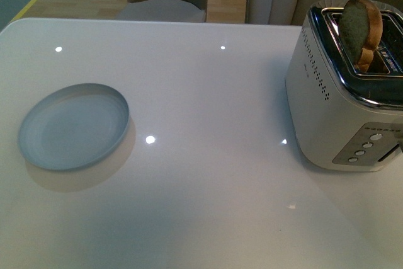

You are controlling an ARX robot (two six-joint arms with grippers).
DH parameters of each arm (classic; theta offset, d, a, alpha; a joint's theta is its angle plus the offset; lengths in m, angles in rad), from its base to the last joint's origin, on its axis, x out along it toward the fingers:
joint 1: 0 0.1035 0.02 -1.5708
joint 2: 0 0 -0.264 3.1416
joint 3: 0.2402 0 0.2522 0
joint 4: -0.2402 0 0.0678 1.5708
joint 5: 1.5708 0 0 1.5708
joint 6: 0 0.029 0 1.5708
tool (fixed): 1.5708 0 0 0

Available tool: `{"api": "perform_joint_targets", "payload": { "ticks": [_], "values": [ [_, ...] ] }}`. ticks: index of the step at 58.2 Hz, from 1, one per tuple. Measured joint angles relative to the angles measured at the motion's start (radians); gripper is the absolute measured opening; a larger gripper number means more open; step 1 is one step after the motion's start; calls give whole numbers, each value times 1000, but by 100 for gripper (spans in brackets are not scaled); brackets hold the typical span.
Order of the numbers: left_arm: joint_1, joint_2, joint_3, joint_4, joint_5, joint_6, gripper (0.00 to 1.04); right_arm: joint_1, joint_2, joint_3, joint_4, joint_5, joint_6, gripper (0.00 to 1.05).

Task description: Left arm holds plate, right arm toasts bread

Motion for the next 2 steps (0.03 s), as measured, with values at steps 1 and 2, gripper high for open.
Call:
{"api": "perform_joint_targets", "payload": {
  "ticks": [1,2],
  "values": [
    [0,0,0,0,0,0,83,0,0,0,0,0,0,96],
    [0,0,0,0,0,0,87,0,0,0,0,0,0,96]
  ]
}}
